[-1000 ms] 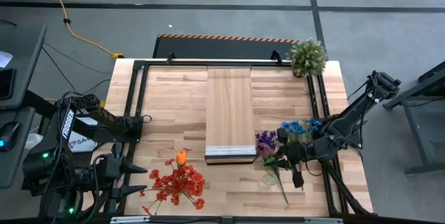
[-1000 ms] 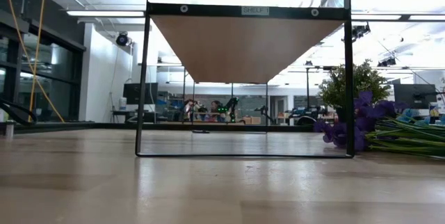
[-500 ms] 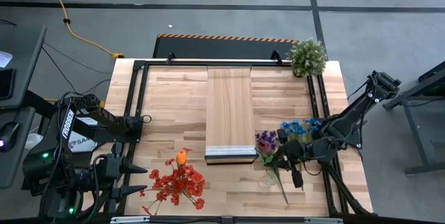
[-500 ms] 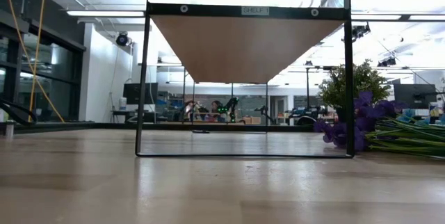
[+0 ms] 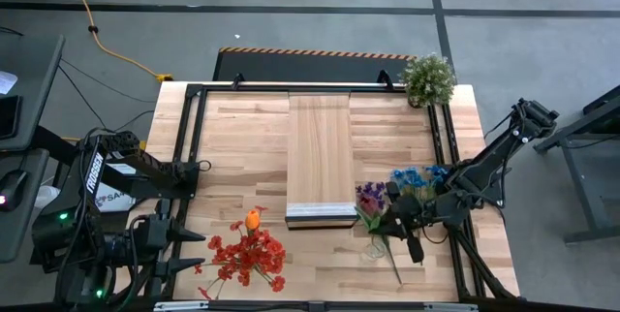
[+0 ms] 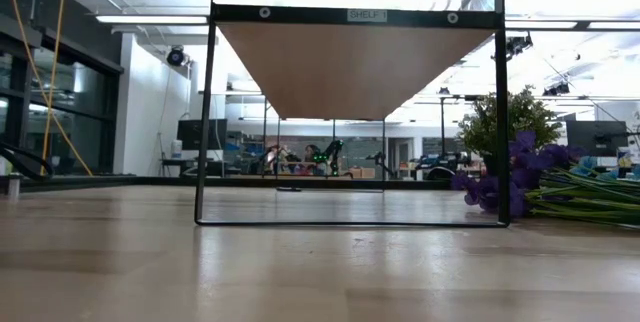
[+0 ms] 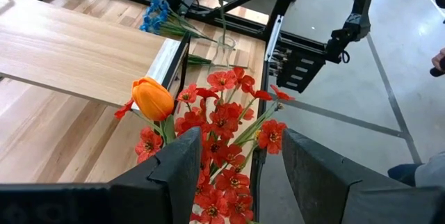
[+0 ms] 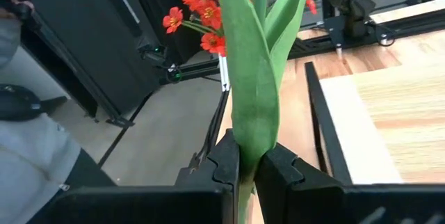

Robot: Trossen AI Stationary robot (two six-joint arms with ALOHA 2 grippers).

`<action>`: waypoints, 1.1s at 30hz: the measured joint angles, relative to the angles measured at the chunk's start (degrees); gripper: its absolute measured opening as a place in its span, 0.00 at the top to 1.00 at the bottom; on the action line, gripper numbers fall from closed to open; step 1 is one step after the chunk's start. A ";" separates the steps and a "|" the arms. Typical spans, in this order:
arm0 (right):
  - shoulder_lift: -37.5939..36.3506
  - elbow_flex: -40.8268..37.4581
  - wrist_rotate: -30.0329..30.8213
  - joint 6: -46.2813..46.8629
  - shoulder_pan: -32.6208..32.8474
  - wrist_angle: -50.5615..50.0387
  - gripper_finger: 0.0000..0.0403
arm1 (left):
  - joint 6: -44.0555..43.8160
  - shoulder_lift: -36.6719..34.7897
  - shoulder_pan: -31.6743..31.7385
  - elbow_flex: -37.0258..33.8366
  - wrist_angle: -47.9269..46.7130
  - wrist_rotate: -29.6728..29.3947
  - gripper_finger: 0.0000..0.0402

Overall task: Pick and place flowers into a vace then onto a shelf
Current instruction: Put the dark red flower into the right transparent vase

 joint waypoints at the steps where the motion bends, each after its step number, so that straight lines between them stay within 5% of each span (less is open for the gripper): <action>1: 0.00 0.02 -0.46 0.00 0.00 -0.14 0.94 | 0.00 0.00 0.00 0.00 0.00 -0.02 0.42; 24: -0.02 0.00 -1.62 8.98 0.00 -6.58 0.90 | -0.01 0.00 0.00 0.00 0.89 -0.33 0.42; 33: -0.02 0.00 -4.42 9.61 0.00 -6.48 0.80 | -0.01 -0.01 0.01 0.00 1.73 -0.47 0.42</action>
